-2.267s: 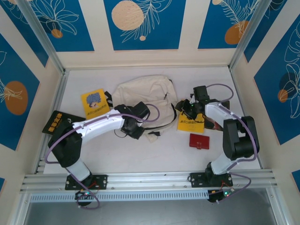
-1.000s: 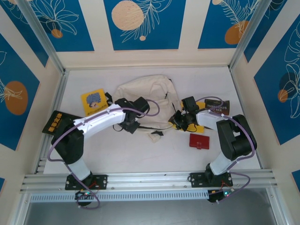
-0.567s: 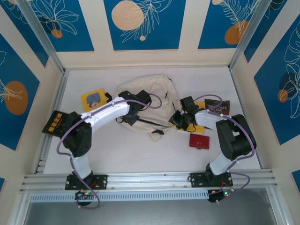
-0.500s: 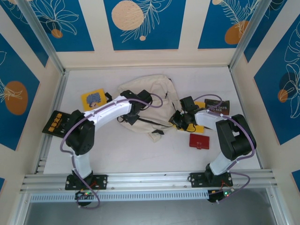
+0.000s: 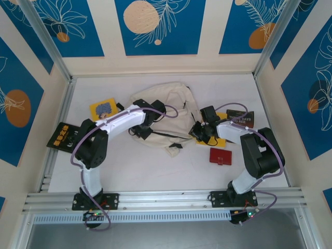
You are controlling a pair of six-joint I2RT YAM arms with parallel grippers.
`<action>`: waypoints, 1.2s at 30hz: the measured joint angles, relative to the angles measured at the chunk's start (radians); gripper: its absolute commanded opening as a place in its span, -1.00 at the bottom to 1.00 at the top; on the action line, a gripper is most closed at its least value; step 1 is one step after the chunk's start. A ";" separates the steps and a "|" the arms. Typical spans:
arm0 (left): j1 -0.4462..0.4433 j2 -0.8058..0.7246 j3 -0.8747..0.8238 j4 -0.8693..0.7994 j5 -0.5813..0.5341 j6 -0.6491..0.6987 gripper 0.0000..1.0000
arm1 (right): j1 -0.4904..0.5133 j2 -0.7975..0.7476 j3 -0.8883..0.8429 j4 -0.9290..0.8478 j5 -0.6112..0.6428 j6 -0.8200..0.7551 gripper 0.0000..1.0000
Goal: Pack books, pencil case, and school supplies into a backpack
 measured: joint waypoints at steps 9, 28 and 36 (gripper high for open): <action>0.042 -0.052 -0.013 -0.015 0.031 -0.038 -0.10 | -0.022 -0.111 0.000 -0.047 -0.040 -0.082 0.18; -0.035 -0.137 0.013 0.318 0.415 -0.196 0.43 | -0.206 -0.282 0.056 -0.209 -0.040 -0.234 0.47; -0.126 0.119 0.177 0.305 0.441 -0.152 0.32 | -0.236 -0.248 0.055 -0.219 -0.061 -0.251 0.46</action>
